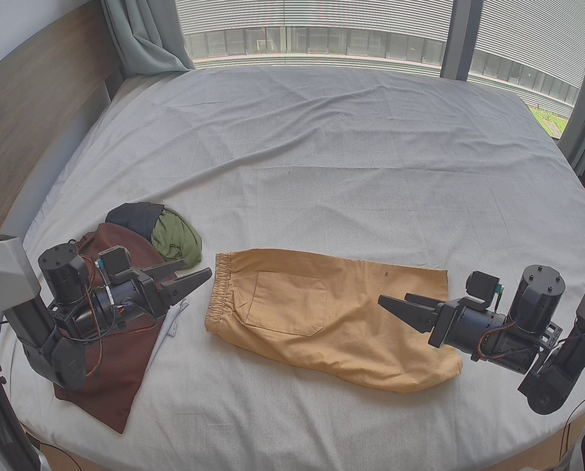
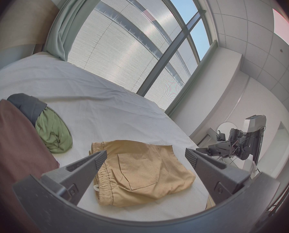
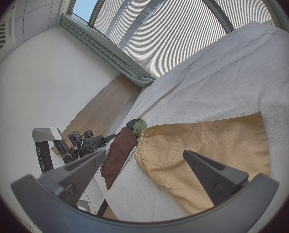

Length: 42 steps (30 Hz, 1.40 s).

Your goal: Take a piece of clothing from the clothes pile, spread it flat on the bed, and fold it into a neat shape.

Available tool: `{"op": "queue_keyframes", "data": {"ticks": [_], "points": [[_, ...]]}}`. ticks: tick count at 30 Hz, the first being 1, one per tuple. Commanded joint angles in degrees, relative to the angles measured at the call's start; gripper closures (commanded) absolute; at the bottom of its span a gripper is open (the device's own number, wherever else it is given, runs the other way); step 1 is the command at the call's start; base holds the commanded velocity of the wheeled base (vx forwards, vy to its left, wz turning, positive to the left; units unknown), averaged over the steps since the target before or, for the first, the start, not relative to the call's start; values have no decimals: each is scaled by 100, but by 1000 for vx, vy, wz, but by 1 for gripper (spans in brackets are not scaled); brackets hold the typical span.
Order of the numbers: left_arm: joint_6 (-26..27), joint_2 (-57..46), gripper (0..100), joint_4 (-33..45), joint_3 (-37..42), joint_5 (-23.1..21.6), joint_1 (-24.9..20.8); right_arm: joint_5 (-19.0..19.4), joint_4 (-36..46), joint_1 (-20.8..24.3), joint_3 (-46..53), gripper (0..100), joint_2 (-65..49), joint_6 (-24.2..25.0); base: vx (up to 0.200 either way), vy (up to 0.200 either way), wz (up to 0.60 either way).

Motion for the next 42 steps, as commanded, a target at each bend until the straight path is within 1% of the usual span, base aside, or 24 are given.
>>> {"op": "queue_keyframes", "data": {"ticks": [1, 10, 16, 19, 23, 32, 36, 42], "points": [[-144, 240, 0, -1, -9, 21, 50, 1, -3, -4, -3, 0, 14, -1, 0, 0, 0], [-214, 644, 0, -1, -167, -22, 217, 1, -3, -39, -3, 0, 58, -19, 0, 0, 0], [-636, 758, 0, -1, -176, -22, 164, 1, -3, -47, -3, 0, 146, -28, 0, 0, 0], [-636, 873, 0, -1, -194, -14, 173, 1, -3, -56, -3, 0, 164, -28, 0, 0, 0], [-583, 1277, 0, -1, -413, 57, 200, 10, -3, -118, 5, 0, 181, -133, 0, 0, 0], [-601, 1690, 0, -1, -422, 74, 147, 10, -3, -144, 5, 0, 225, -133, 0, 0, 0], [-627, 1901, 0, -1, -501, 241, 138, 10, -3, -144, 5, 0, 234, -133, 0, 0, 0], [-636, 2288, 0, -1, -624, 329, 6, 10, -3, -144, 5, 0, 322, -142, 0, 0, 0]]}}
